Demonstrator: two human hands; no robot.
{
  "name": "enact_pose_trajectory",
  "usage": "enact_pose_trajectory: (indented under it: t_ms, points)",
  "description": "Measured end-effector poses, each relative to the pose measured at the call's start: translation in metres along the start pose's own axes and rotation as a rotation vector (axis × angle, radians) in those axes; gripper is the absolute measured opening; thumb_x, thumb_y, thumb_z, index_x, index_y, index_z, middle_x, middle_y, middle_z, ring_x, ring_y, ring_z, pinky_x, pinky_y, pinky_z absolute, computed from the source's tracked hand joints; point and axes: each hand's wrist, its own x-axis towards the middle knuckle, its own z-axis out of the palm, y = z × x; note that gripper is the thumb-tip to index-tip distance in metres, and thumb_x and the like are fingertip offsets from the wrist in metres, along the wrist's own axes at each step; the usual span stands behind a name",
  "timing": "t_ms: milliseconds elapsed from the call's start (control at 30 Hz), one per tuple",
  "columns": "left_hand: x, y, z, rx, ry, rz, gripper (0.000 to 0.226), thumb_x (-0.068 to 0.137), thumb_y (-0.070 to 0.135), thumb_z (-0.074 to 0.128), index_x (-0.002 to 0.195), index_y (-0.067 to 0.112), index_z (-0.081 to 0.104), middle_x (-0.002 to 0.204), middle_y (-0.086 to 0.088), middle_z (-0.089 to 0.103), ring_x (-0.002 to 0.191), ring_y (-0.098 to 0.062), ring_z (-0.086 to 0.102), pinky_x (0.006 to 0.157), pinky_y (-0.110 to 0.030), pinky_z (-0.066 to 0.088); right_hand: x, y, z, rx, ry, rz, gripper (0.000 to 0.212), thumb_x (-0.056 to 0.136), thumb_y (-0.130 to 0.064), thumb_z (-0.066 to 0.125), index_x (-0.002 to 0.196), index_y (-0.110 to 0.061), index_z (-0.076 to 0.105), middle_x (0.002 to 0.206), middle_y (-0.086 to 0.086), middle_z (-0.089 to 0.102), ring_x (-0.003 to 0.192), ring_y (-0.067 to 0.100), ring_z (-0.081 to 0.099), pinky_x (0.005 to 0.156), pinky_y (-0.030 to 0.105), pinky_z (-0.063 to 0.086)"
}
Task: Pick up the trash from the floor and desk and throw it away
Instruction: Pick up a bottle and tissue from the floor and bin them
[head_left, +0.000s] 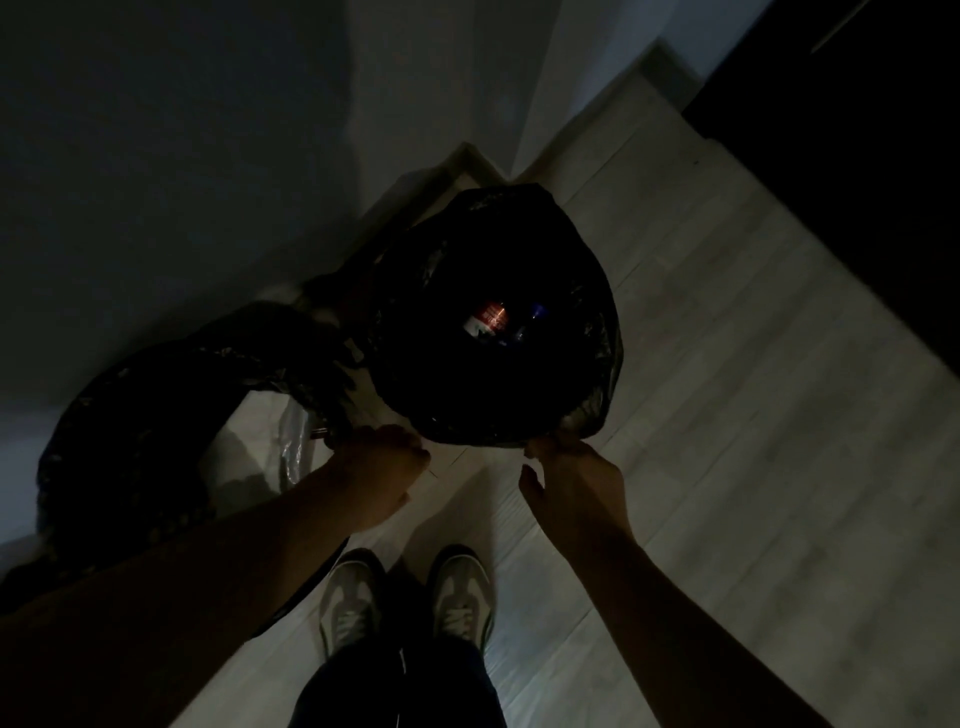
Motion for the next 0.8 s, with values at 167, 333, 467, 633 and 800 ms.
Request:
enact_pose_trajectory:
  t_ms: [167,333,467,633,800]
  points:
    - [-0.004,0.007,-0.003,-0.039,0.029,-0.018,0.040,0.095,0.030,0.043,0.132,0.013,0.044,0.135,-0.007,0.048,0.122,-0.023,0.047,0.099,-0.037,0.043,-0.001,0.001,-0.003,-0.017,-0.151,0.086,0.034,0.091,-0.034,0.056,0.122,-0.020,0.056,0.118,-0.002,0.062,0.102,0.013,0.062,0.086,0.027,0.050]
    - [-0.021,0.010,-0.027,-0.138,0.111,-0.044,0.046,0.097,0.035,0.040,0.139,0.017,0.038,0.141,-0.005,0.044,0.125,-0.020,0.045,0.099,-0.033,0.042,-0.009,-0.010,-0.033,-0.110,-0.217,0.118,0.031,0.092,-0.032,0.052,0.120,-0.019,0.055,0.116,0.000,0.060,0.100,0.016,0.061,0.080,0.027,0.051]
    - [-0.056,0.012,-0.064,-0.198,0.113,-0.108,0.048,0.097,0.033,0.041,0.142,0.017,0.036,0.133,-0.006,0.050,0.118,-0.022,0.049,0.094,-0.031,0.042,-0.029,-0.026,-0.072,-0.156,-0.272,0.114,0.028,0.093,-0.030,0.049,0.118,-0.019,0.054,0.115,0.001,0.058,0.099,0.017,0.059,0.079,0.028,0.052]
    - [-0.124,0.029,-0.119,-0.352,0.082,-0.220,0.040,0.096,0.031,0.045,0.134,0.017,0.044,0.133,-0.006,0.049,0.121,-0.024,0.047,0.097,-0.033,0.040,-0.059,-0.063,-0.141,-0.158,-0.289,0.085,0.034,0.094,-0.033,0.049,0.124,-0.019,0.050,0.119,0.002,0.056,0.104,0.017,0.057,0.086,0.031,0.050]
    - [-0.210,0.040,-0.183,-0.461,0.162,-0.247,0.035,0.097,0.029,0.042,0.128,0.014,0.049,0.131,-0.005,0.052,0.119,-0.019,0.049,0.095,-0.026,0.036,-0.089,-0.115,-0.217,-0.156,-0.360,-0.026,0.041,0.095,-0.031,0.047,0.134,-0.020,0.043,0.133,0.001,0.050,0.120,0.018,0.049,0.100,0.028,0.041]
